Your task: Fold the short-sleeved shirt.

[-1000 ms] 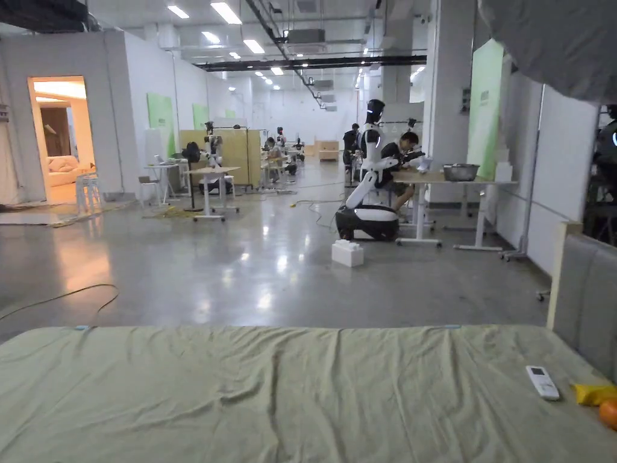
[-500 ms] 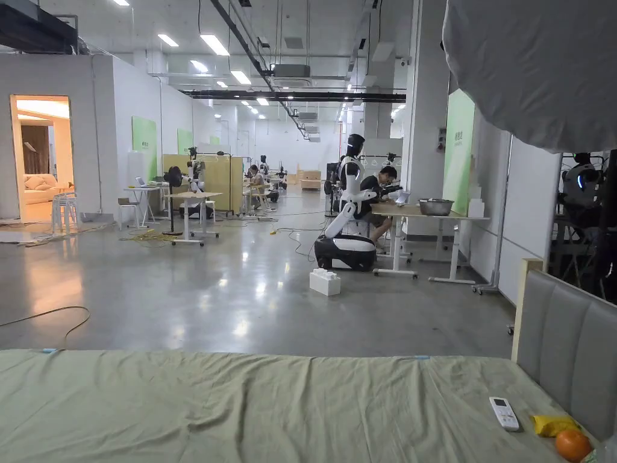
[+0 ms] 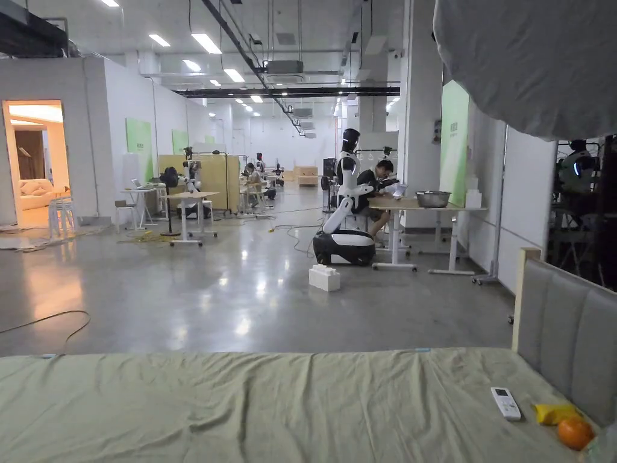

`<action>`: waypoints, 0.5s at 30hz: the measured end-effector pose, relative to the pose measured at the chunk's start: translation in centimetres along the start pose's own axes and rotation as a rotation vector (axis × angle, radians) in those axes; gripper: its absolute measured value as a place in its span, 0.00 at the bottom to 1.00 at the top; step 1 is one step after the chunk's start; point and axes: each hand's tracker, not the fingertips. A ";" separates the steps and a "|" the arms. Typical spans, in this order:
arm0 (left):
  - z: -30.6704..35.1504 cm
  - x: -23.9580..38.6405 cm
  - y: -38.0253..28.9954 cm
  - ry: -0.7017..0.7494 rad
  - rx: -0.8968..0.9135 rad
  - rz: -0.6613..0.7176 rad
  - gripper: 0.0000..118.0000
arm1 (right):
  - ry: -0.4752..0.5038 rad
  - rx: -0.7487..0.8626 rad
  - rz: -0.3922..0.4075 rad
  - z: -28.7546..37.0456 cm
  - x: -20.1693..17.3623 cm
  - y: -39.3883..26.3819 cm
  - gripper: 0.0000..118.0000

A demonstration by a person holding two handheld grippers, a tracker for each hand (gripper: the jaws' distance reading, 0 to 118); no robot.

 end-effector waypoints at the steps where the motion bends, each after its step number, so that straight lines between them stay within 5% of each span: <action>1: 0.1 0.1 0.0 0.003 0.003 0.000 0.01 | 0.011 0.002 -0.011 0.0 0.0 0.0 0.02; 4: 0.4 -0.1 0.0 -0.015 0.007 0.017 0.05 | 0.018 0.021 -0.014 0.1 -0.2 0.2 0.12; 8: 0.5 -0.2 -0.1 -0.059 0.010 0.068 0.38 | -0.003 0.027 0.001 0.1 -0.7 0.3 0.54; 12: 0.3 0.5 -0.1 -0.069 0.003 0.098 0.85 | -0.012 0.038 -0.013 -0.1 -0.6 0.5 0.93; 15: 0.8 1.0 0.1 -0.042 0.039 0.073 0.93 | -0.014 0.047 -0.022 0.1 -0.5 0.3 1.00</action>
